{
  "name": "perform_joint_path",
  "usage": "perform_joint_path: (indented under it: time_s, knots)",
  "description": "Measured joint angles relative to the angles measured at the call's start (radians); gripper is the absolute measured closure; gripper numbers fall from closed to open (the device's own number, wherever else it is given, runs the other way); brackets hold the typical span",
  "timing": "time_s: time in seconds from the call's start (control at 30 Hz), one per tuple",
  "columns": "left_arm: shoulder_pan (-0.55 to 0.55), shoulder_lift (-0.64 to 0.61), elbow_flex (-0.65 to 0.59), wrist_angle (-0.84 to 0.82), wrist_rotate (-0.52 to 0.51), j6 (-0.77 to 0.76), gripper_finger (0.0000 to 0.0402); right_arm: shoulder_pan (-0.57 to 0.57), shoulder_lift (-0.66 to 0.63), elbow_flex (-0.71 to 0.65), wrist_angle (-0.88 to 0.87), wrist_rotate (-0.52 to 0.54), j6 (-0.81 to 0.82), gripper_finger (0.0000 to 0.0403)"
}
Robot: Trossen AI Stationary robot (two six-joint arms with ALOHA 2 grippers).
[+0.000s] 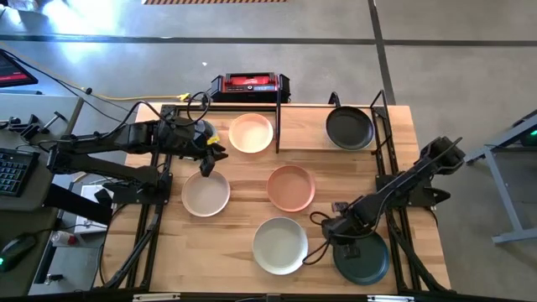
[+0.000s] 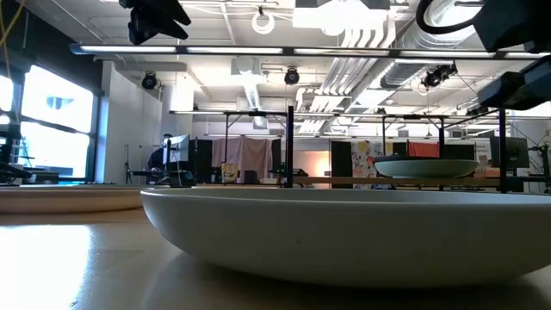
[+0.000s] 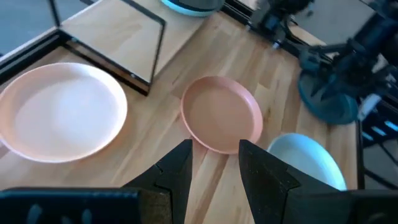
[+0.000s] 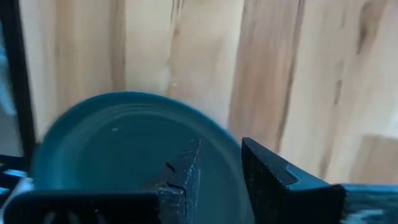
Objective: Place and stack plates onto a shelf
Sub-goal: Stack the black plate on top of the black plate
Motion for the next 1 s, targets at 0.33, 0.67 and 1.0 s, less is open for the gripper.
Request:
perform_joint_path:
  time_s: [0.33, 0.67, 1.0]
  knots:
    - [0.000, 0.000, 0.000, -0.001, -0.045, -0.031, 0.0282, 0.000, 0.000, 0.000, -0.003, 0.065, -0.239, 0.0308]
    - [0.000, 0.000, 0.000, -0.001, -0.102, -0.064, 0.0282, 0.000, 0.000, 0.000, -0.002, 0.050, -0.343, 0.0308]
    - [0.000, 0.031, 0.000, -0.003, -0.125, -0.064, 0.0282, 0.005, 0.058, 0.000, 0.031, 0.030, -0.343, 0.0308]
